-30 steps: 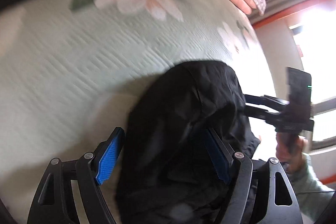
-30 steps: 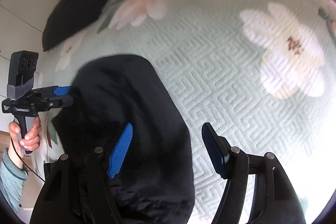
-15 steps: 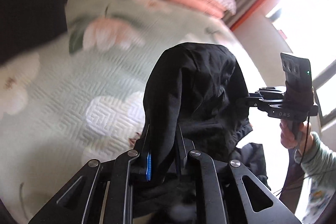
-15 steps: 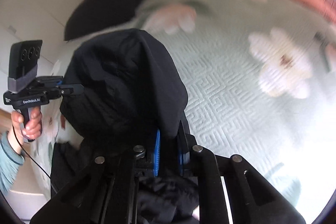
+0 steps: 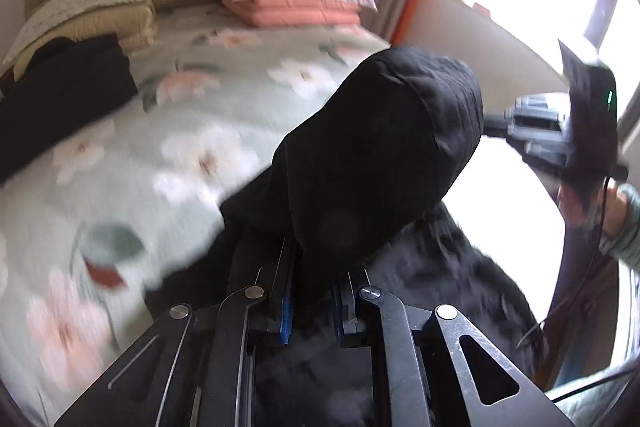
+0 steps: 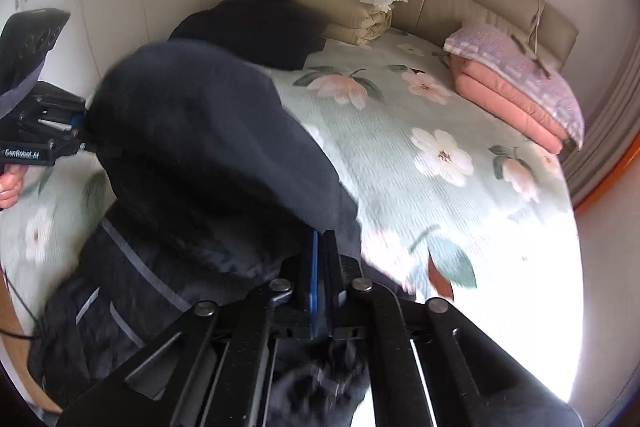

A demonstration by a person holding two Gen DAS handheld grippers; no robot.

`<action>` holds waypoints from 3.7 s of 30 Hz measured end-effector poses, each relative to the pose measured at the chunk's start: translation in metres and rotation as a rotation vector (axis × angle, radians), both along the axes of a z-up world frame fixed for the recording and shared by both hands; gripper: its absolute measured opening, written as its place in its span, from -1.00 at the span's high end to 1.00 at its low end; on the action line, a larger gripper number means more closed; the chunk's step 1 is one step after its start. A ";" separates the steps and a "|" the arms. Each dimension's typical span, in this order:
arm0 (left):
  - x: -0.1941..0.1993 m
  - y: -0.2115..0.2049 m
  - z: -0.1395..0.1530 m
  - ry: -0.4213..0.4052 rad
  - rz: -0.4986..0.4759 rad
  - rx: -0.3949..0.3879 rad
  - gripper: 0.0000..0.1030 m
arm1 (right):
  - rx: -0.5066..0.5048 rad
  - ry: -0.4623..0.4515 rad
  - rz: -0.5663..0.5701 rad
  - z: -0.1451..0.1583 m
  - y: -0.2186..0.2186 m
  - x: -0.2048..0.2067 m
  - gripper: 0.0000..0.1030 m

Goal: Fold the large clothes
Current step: 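Fold the hood down over the jacket body with both grippers and release, then grasp the jacket hem with both grippers and lift it off the bed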

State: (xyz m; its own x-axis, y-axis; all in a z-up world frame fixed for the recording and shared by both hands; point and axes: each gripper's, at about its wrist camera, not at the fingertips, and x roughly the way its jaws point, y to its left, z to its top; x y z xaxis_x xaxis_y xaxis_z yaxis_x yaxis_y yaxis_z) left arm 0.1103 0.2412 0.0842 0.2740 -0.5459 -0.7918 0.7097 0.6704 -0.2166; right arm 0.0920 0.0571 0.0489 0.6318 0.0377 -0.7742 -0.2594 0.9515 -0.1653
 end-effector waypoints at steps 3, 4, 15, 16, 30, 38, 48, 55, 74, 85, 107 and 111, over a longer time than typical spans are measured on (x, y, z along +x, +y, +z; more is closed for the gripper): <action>-0.044 0.000 -0.030 0.012 -0.014 0.099 0.71 | 0.002 0.069 0.019 -0.026 0.011 -0.035 0.91; -0.055 0.002 -0.048 0.049 -0.009 0.125 0.71 | -0.008 0.101 0.024 -0.036 0.013 -0.045 0.91; -0.048 0.042 -0.020 0.103 0.124 0.093 0.70 | 0.119 0.202 -0.021 -0.014 -0.007 -0.042 0.40; -0.042 0.039 -0.005 0.082 0.125 0.066 0.62 | 0.136 0.177 -0.014 -0.003 -0.005 -0.034 0.23; -0.029 -0.028 -0.122 0.316 0.014 0.034 -0.23 | 0.183 0.464 0.024 -0.130 0.037 -0.004 -0.26; -0.069 -0.031 -0.165 0.249 0.094 0.052 -0.23 | 0.156 0.375 -0.062 -0.191 0.039 -0.041 -0.44; -0.091 -0.025 -0.099 0.189 0.104 0.076 -0.24 | 0.303 0.352 -0.130 -0.087 0.026 -0.074 -0.40; -0.095 -0.028 -0.167 0.222 0.065 0.105 -0.28 | 0.192 0.464 -0.154 -0.173 0.036 -0.064 -0.47; -0.205 0.058 -0.123 0.279 0.350 0.133 -0.31 | 0.178 0.377 -0.241 -0.095 -0.007 -0.188 -0.45; -0.325 0.151 -0.175 0.559 0.574 0.154 -0.31 | 0.241 0.564 -0.507 -0.131 -0.136 -0.364 -0.45; -0.372 0.182 -0.244 0.813 0.634 0.072 -0.29 | 0.413 0.724 -0.521 -0.174 -0.151 -0.425 -0.24; -0.371 0.180 -0.241 0.815 0.625 0.069 0.02 | 0.416 0.729 -0.501 -0.178 -0.145 -0.427 -0.07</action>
